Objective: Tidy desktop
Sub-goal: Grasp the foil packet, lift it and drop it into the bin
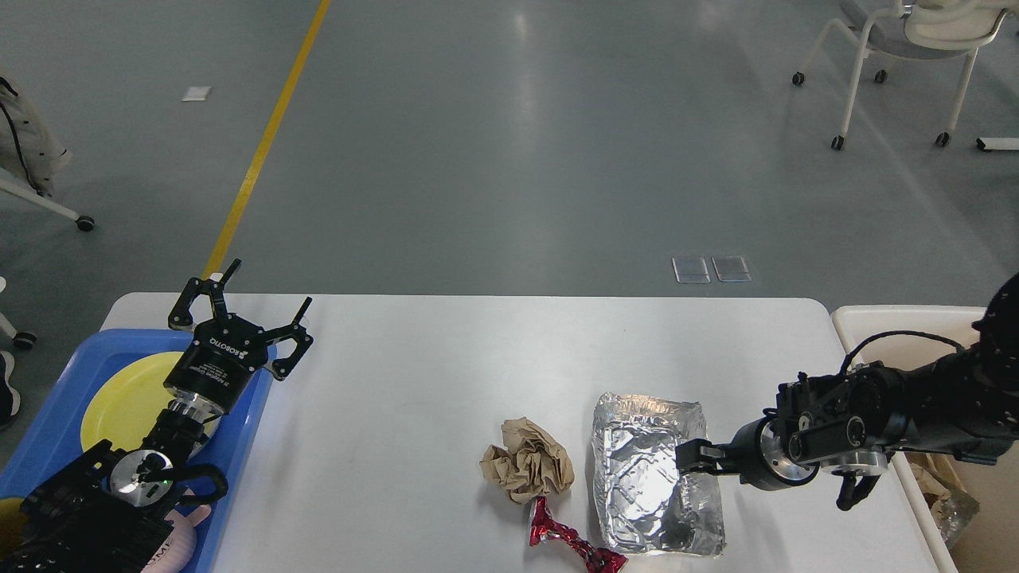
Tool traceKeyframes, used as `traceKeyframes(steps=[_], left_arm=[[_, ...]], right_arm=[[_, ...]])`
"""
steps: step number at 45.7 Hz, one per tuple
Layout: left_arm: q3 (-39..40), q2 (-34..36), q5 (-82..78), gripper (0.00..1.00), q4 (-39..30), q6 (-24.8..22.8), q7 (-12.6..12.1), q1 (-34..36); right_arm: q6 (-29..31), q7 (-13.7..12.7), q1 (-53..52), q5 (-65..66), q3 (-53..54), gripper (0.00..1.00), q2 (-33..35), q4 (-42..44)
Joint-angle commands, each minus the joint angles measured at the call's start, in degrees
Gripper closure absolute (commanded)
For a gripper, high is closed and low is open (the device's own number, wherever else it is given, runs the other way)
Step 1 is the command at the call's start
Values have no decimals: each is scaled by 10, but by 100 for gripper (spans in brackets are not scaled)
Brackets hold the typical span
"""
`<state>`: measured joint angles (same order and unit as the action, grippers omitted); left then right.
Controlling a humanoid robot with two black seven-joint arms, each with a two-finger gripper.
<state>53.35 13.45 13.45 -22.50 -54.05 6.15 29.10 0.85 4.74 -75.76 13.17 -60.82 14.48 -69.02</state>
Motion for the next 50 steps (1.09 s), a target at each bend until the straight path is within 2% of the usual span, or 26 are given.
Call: traceKeyframes(steps=[1,4,6,23,25,27,29,31,34,35,37,41,45,50], left_arm=[[0,0,0,1,0,0,0,0],[0,0,0,1,0,0,0,0],[0,0,0,1,0,0,0,0],[0,0,0,1,0,0,0,0],[1,0,0,1,0,0,0,0],[1,0,0,1,0,0,0,0],[1,0,0,1,0,0,0,-1],[1,0,0,1,0,0,0,0],[1,0,0,1,0,0,0,0],[1,0,0,1,0,0,0,-1],[1,0,0,1,0,0,-1,0],[1,0,0,1,0,0,-1,-1],[1,0,0,1,0,0,0,-1],[1,0,0,1,0,0,0,-1]], right_arm=[[-2,0,5,4,-1,60,-2,4],[-2,0,6,4,-1,69,-2,4],[-2,0,7,5,-1,100,-2,4],[1,0,-3,0,7,100,6,-1],[11,1,-15,0,18,100,19,-20],[25,4,-53,0,24,100,61,-47],[73,6,-112,3,22,100,105,-67],[149,7,-176,5,19,100,143,-80],[271,10,-270,11,16,100,190,-83],[357,11,-350,25,15,100,228,-75],[423,12,-415,48,16,100,256,-65],[541,39,-535,109,17,100,293,-47],[541,74,-611,170,15,100,313,-45],[541,79,-632,241,11,100,337,-30]])
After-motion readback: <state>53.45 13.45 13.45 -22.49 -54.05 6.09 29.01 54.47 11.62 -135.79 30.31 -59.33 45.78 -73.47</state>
